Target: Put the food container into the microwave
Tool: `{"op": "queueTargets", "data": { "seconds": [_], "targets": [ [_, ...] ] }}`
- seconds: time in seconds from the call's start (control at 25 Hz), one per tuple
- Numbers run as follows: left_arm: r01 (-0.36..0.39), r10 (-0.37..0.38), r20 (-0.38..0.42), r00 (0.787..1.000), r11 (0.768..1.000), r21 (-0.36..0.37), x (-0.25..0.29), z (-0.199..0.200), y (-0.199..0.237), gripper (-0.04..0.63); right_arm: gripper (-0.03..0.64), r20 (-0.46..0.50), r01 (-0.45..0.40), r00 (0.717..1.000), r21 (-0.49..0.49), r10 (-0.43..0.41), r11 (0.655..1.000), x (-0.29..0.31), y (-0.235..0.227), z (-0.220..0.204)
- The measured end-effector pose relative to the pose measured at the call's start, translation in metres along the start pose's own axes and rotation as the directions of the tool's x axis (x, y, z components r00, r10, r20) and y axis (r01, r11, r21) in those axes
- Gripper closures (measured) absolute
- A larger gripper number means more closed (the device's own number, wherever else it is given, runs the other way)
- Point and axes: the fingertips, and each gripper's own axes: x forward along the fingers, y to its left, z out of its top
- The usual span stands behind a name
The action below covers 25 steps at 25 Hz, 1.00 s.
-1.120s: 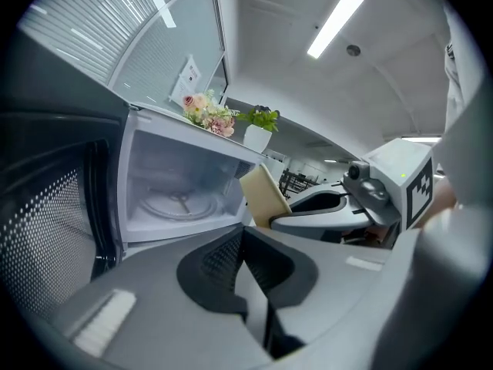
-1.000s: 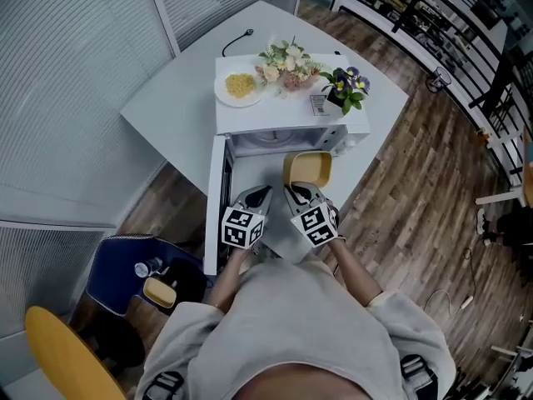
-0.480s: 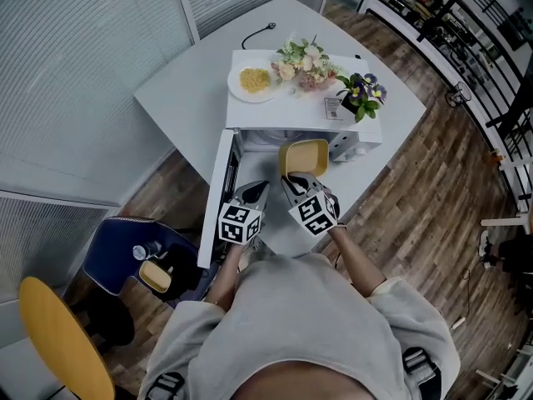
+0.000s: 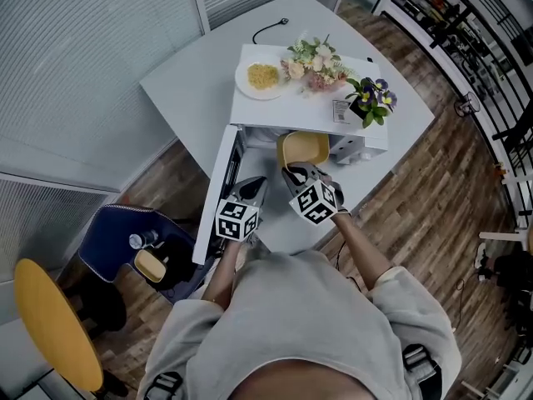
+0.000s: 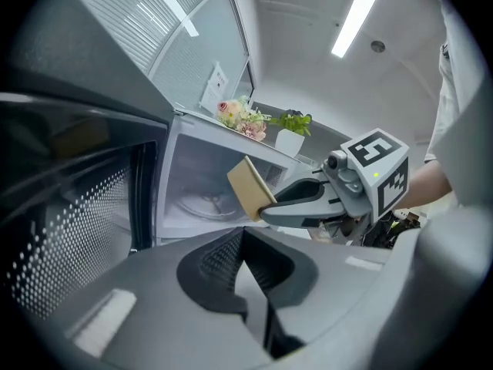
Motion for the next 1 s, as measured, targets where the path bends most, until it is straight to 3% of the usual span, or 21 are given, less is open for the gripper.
{"op": "queueTargets", "data": {
  "seconds": [0.24,0.48,0.88,1.0],
  "targets": [
    [-0.02,0.02,0.0,1.0,1.0,-0.01,0.001,-0.001,0.003,0.584,0.594,-0.052,-0.056,0.997,-0.139,0.049,0.989,0.011,0.0,-0.007],
    [-0.035,0.035,-0.002,0.999,0.999,-0.016,0.003,-0.003,0.005,0.584,0.594,-0.124,-0.109,0.989,-0.295,0.075,0.949,0.023,-0.003,-0.019],
    [-0.052,0.051,-0.011,0.999,0.998,-0.031,0.003,-0.008,0.009,0.584,0.594,-0.216,-0.132,0.976,-0.467,0.032,0.874,0.041,-0.02,-0.034],
    [-0.057,0.056,-0.012,0.998,0.998,-0.033,0.004,-0.008,0.01,0.584,0.594,-0.22,-0.12,0.975,-0.472,0.016,0.873,0.047,-0.028,-0.035]
  ]
}}
